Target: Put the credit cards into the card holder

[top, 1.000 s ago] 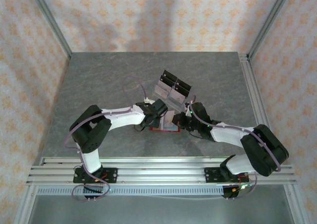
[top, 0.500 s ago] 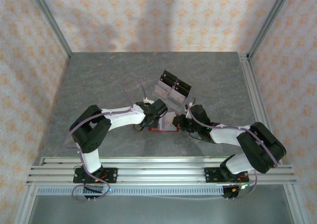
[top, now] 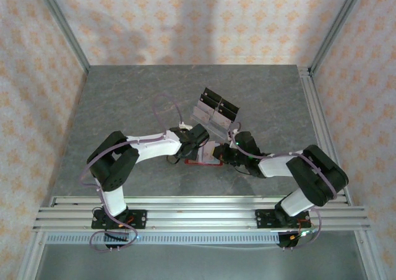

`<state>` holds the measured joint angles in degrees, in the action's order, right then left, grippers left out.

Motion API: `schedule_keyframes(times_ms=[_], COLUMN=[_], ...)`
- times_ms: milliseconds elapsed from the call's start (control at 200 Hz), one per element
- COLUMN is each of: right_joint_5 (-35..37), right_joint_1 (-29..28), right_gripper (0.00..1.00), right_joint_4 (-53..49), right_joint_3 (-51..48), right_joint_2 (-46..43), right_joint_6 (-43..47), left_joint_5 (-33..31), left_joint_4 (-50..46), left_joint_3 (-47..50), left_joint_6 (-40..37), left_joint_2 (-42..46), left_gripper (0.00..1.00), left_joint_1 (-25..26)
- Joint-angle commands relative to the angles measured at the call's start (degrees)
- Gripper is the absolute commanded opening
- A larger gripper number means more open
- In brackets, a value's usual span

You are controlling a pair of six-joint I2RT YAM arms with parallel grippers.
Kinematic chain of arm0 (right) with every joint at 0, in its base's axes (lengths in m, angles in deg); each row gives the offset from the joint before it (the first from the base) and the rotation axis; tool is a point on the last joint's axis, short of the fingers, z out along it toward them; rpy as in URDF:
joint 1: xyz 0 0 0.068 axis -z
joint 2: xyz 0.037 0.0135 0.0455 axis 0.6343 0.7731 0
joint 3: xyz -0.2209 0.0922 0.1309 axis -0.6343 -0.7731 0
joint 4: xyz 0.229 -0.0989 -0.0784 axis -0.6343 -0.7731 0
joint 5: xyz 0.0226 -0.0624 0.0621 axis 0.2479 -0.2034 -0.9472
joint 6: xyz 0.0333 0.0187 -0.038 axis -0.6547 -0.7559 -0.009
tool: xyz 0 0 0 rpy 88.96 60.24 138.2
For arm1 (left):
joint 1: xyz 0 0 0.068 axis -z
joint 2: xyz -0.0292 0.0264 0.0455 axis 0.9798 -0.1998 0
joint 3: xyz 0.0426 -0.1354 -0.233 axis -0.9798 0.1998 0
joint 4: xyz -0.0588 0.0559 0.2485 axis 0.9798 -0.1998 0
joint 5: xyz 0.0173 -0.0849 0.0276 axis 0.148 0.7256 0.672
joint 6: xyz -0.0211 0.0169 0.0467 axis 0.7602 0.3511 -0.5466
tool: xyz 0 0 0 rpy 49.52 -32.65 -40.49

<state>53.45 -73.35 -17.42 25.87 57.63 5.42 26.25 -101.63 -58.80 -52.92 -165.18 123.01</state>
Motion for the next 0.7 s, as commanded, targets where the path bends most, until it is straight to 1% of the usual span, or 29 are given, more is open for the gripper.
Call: schedule_keyframes(times_ms=[0,285,696], right_joint_5=[-2.4,-3.1,-1.5], right_joint_1=[-0.2,-0.2,-0.2], right_gripper=[0.00,0.00,0.00], right_joint_4=[4.9,8.1,9.6], right_joint_3=[0.6,0.0,-1.8], right_joint_2=[1.4,2.7,4.8], right_joint_6=[-1.5,-3.7,-5.9], left_joint_5=[-2.0,-2.6,-5.3], left_joint_4=[-2.9,-3.1,-4.9], left_joint_3=[-1.0,-1.0,-1.0], left_joint_6=[0.8,0.8,1.4], left_joint_2=[-1.2,-0.9,-0.1], left_gripper=[1.00,1.00,1.00], left_joint_1=[0.4,0.3,0.4])
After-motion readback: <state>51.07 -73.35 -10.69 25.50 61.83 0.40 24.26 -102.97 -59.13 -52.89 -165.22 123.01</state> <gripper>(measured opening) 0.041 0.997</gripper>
